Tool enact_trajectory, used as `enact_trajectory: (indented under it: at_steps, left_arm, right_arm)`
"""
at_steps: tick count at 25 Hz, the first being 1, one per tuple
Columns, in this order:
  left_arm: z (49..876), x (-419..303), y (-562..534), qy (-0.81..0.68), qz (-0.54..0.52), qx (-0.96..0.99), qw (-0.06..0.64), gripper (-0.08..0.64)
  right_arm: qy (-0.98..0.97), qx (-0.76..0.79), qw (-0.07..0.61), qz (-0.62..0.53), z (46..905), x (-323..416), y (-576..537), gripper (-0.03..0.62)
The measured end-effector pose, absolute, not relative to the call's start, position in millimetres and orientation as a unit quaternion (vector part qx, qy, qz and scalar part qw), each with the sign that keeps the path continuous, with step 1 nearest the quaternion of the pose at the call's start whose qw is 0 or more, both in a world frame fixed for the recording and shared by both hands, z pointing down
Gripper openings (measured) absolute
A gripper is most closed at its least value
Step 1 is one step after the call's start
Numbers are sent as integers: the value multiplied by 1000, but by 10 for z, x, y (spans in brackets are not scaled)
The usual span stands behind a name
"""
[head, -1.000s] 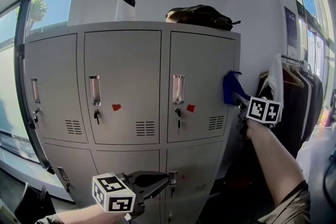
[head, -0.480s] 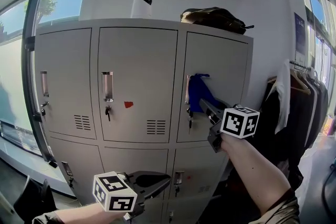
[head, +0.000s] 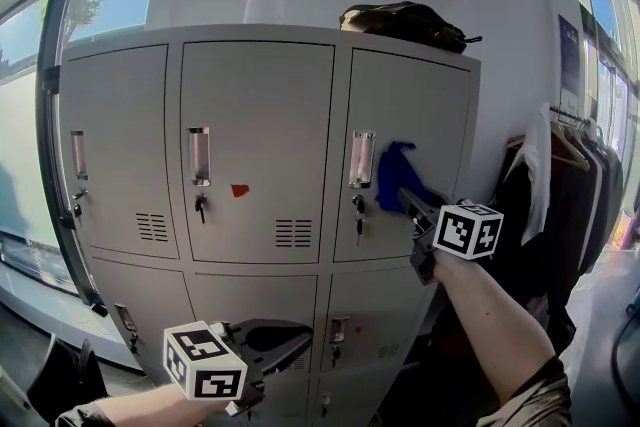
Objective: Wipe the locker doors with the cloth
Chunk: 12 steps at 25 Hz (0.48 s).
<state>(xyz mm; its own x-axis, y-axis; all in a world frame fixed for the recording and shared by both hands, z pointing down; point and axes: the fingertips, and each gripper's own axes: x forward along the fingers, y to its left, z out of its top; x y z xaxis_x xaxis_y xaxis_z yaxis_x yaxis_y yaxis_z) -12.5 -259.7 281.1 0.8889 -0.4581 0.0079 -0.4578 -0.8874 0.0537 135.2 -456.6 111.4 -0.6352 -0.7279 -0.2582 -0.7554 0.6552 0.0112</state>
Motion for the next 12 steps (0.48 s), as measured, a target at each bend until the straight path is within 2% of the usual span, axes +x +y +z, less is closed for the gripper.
enact_trajectory:
  at_steps: [12]
  left_arm:
    - [2826,71,-2593,-220,-2,975,29,8]
  right_arm:
    - [845,-518,127,22,1417,2761,-4820,78]
